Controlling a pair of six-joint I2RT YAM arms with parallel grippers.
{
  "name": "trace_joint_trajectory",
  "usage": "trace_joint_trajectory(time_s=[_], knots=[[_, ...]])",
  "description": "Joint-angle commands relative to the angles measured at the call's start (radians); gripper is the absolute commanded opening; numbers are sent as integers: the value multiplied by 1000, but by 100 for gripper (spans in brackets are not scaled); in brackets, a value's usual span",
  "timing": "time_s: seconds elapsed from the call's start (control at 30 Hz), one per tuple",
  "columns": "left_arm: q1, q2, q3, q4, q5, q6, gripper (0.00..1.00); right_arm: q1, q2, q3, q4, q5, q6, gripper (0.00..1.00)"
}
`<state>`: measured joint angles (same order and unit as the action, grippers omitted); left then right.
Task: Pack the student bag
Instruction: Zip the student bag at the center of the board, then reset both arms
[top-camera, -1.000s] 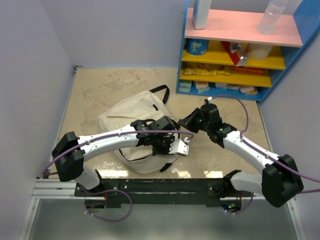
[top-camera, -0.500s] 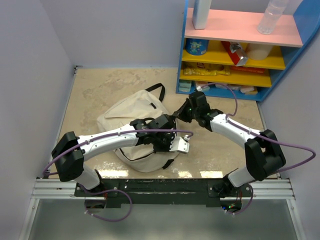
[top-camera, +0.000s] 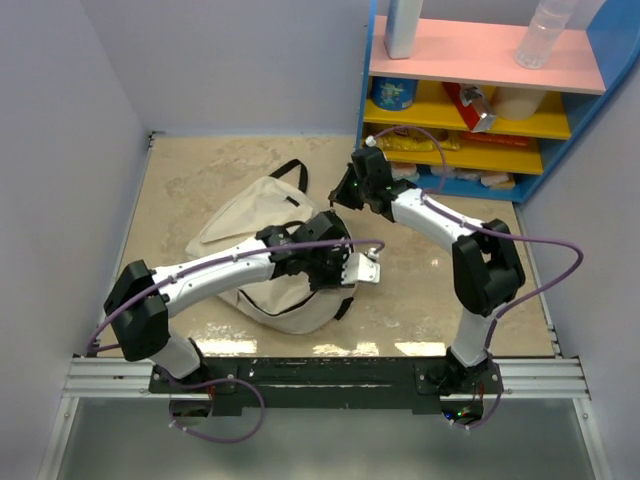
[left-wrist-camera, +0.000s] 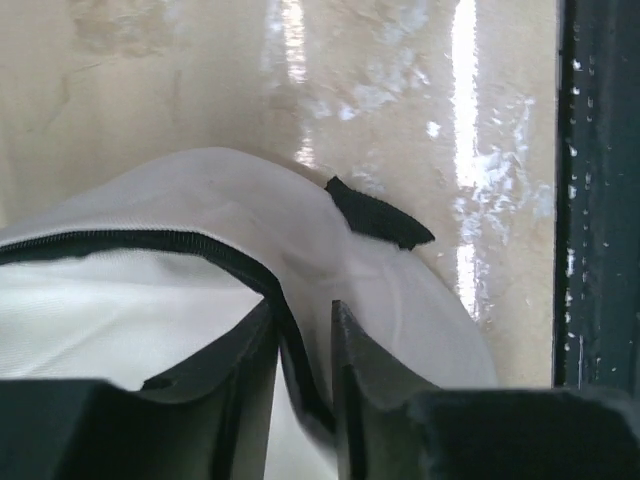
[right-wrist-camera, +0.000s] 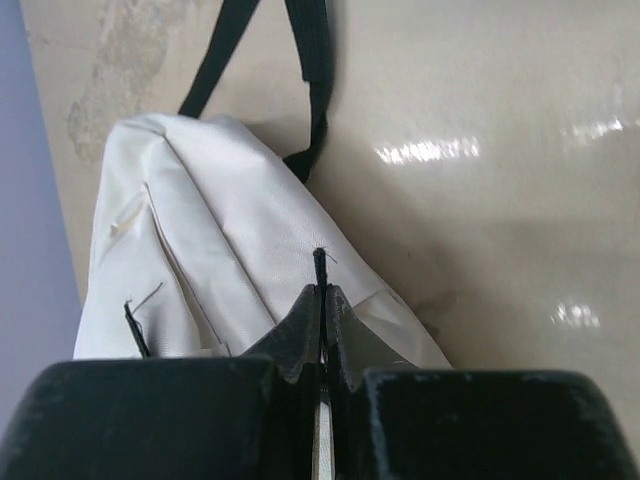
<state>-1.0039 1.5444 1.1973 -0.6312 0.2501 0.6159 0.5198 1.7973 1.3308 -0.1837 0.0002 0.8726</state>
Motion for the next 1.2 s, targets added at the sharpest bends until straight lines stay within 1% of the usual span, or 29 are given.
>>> trace_joint_trajectory(time_s=[0.0, 0.03, 0.07, 0.1, 0.13, 0.17, 0.2, 0.23, 0.27, 0.3, 0.33, 0.4, 0.43, 0.47, 0.5, 0.53, 0.6, 0.63, 0.67, 0.7, 0.73, 0.77, 0.8, 0.87, 0.9, 0.97, 1.0, 1.1, 1.17], knots=[[131, 45, 166, -32, 141, -139, 42, -23, 51, 248, 101, 66, -96, 0], [222, 60, 209, -30, 162, -160, 61, -27, 75, 287, 74, 61, -128, 0], [270, 87, 296, -33, 191, -197, 69, -32, 115, 326, 28, 54, -139, 0], [315, 101, 344, -44, 251, -212, 94, -35, 134, 385, 11, 43, -148, 9], [391, 114, 390, -57, 276, -222, 100, -40, 149, 412, -8, 40, -161, 18], [424, 134, 469, -71, 300, -235, 100, -43, 172, 432, -20, 40, -165, 29], [454, 137, 502, -90, 337, -242, 100, -46, 183, 464, -40, 34, -170, 38], [514, 135, 522, -88, 357, -251, 100, -50, 191, 481, -52, 34, -179, 51], [545, 120, 534, -82, 373, -266, 100, -50, 198, 493, -80, 37, -187, 57], [571, 108, 532, -72, 396, -268, 100, -52, 203, 508, -89, 37, -195, 65], [611, 97, 525, -71, 400, -263, 100, -52, 198, 507, -98, 38, -205, 69], [639, 56, 486, -73, 388, -240, 100, -50, 157, 466, -94, 32, -216, 74], [659, 40, 466, -70, 385, -237, 100, -50, 137, 440, -88, 31, -225, 75], [668, 8, 423, -62, 380, -239, 100, -50, 116, 382, -71, 27, -233, 79], [677, -7, 403, -44, 379, -243, 100, -52, 61, 351, -62, 23, -245, 94], [697, -24, 383, -33, 382, -254, 100, -50, 33, 314, -51, 5, -266, 99], [735, -64, 338, -12, 396, -280, 100, -46, -27, 221, -33, 1, -294, 99], [748, -72, 329, -7, 399, -291, 100, -44, -85, 190, -30, 1, -326, 99], [764, -87, 312, -2, 406, -303, 100, -44, -110, 165, -45, 1, -339, 99], [803, -92, 303, 7, 403, -309, 100, -44, -136, 119, -57, 1, -352, 99], [824, -99, 270, 22, 396, -320, 100, -44, -198, 92, -63, 1, -372, 99], [850, -112, 253, 39, 390, -330, 100, -43, -229, 29, -57, 1, -377, 99], [908, -116, 236, 62, 396, -332, 100, -44, -268, -4, -50, 3, -377, 99], [971, -116, 196, 85, 417, -349, 100, -44, -355, -69, -54, 9, -376, 99], [1034, -115, 183, 105, 440, -360, 100, -44, -377, -88, -57, 21, -377, 99], [1080, -113, 141, 131, 452, -413, 100, -44, -438, -131, -54, 44, -383, 99], [1105, -115, 125, 148, 434, -426, 100, -44, -455, -146, -53, 55, -386, 99], [1110, -130, 65, 179, 361, -446, 100, -44, -510, -200, -42, 78, -391, 98], [1110, -147, 22, 195, 350, -453, 100, -46, -529, -225, -52, 93, -386, 99]])
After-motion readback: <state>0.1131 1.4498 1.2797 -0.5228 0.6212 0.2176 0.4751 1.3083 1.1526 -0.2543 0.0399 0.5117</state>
